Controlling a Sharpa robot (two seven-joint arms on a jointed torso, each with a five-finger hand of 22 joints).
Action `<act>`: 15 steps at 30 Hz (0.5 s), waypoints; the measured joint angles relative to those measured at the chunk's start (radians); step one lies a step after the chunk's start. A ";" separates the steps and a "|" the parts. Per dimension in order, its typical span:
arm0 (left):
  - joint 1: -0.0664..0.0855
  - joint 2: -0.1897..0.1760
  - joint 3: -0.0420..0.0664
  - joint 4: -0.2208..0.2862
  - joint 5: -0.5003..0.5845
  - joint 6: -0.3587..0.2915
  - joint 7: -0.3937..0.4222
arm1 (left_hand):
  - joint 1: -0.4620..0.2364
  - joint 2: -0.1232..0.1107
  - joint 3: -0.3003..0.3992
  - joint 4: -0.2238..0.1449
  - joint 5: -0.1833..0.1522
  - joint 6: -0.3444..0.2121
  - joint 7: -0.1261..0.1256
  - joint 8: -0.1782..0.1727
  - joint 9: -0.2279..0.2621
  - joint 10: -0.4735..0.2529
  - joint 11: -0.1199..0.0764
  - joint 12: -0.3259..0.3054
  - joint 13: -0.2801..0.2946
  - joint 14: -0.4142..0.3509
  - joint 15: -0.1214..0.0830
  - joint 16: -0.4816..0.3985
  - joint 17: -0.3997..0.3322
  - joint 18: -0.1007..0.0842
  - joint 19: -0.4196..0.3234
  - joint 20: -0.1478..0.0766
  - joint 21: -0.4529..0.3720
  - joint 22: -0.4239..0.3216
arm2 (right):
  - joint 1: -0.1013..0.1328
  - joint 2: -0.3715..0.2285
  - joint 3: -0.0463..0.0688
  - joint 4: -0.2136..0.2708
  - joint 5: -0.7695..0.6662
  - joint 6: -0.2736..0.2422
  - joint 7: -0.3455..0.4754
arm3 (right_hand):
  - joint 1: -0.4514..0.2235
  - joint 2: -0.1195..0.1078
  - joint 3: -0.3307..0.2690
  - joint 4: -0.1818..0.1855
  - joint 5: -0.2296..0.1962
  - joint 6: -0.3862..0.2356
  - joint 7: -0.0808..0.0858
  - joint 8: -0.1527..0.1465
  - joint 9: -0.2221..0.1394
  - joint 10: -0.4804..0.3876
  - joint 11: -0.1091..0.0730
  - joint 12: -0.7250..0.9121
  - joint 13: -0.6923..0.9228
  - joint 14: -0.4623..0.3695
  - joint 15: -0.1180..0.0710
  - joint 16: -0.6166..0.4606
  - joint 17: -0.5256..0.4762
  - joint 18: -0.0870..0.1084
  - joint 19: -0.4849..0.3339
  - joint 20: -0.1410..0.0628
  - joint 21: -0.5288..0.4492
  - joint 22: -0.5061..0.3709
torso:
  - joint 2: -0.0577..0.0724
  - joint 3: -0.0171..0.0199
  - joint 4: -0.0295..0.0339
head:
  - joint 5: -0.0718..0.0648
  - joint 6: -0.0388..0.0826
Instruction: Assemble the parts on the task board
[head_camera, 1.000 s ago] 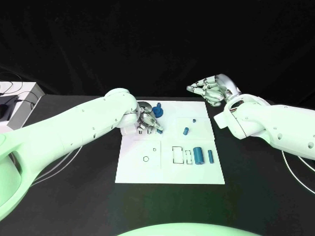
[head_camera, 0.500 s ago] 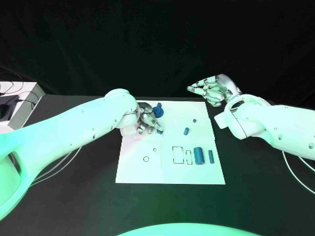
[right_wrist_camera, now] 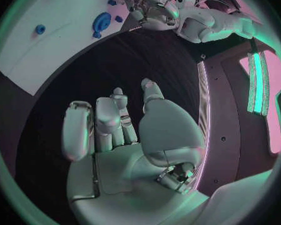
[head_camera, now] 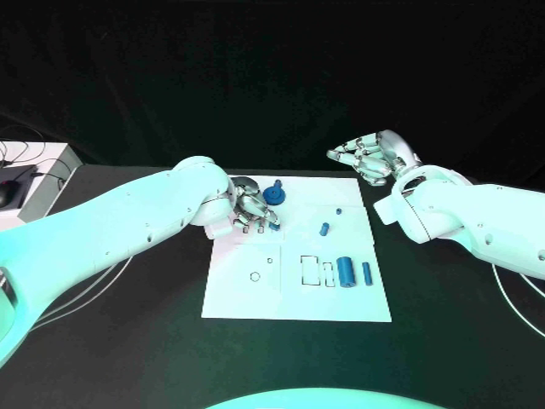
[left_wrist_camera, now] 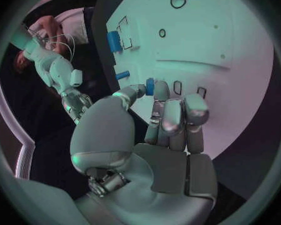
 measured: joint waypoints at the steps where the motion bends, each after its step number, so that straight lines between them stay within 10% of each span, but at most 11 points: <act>1: 0.000 -0.008 0.000 0.009 0.005 -0.004 -0.002 | -0.002 -0.002 -0.001 -0.001 0.008 0.006 0.000 -0.008 0.005 0.002 0.002 -0.005 0.003 0.001 -0.001 0.000 0.000 0.000 0.003 -0.003 0.000 0.002 | 0.000 -0.001 0.000 -0.001 0.000 0.000 0.000 | 0.000 0.000 0.000 0.000 0.000 0.000 0.000 0.000 0.000 0.000 0.000 0.000 0.001 0.000 0.000 0.000 0.000 0.000 0.000 0.000 0.000 0.000 | -0.001 0.0000 0.0005 | 0.000 -0.001; 15: 0.005 -0.088 0.008 0.118 -0.047 -0.038 -0.071 | -0.009 -0.012 -0.004 -0.004 0.026 0.030 -0.003 -0.041 0.035 0.015 0.003 -0.022 0.019 0.007 -0.003 0.000 -0.010 -0.009 0.013 -0.013 -0.003 0.011 | 0.000 -0.008 0.000 -0.008 0.000 0.000 0.000 | 0.000 0.000 0.000 0.000 0.002 0.000 0.000 -0.004 0.000 0.000 0.000 0.000 0.001 0.000 0.000 0.000 0.000 0.000 0.000 0.000 0.000 0.000 | -0.014 0.0056 0.0083 | 0.004 -0.016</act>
